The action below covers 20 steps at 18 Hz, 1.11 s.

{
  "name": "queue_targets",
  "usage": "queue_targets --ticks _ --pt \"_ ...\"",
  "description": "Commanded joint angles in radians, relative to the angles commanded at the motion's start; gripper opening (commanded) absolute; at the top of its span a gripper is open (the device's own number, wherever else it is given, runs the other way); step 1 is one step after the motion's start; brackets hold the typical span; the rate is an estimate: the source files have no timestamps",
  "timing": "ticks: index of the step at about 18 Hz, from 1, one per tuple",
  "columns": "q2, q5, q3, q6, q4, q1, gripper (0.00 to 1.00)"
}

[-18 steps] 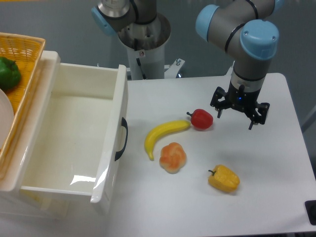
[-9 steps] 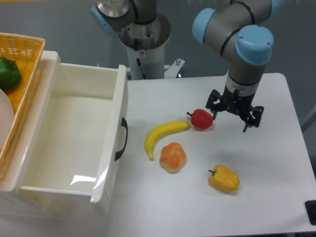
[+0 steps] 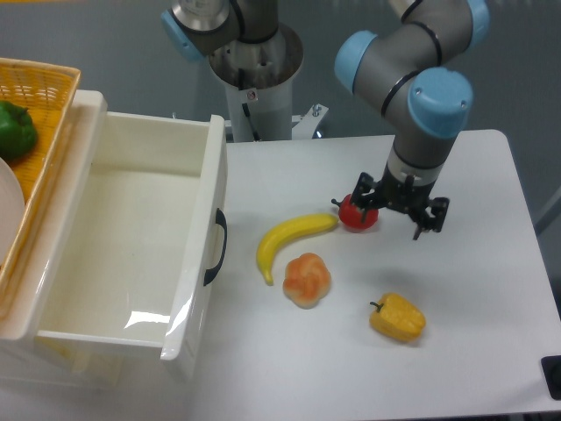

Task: Pick up the round bread
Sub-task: 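Lower the open gripper over the orange round bread roll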

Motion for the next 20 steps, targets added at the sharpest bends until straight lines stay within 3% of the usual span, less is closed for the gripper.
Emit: queue_targets --ticks 5,8,20 --pt "-0.083 -0.002 0.014 0.005 0.006 -0.055 1.0" --pt "-0.141 0.002 0.02 -0.002 0.066 -0.106 1.0" --pt "-0.175 0.0 0.005 -0.006 0.068 -0.141 1.0"
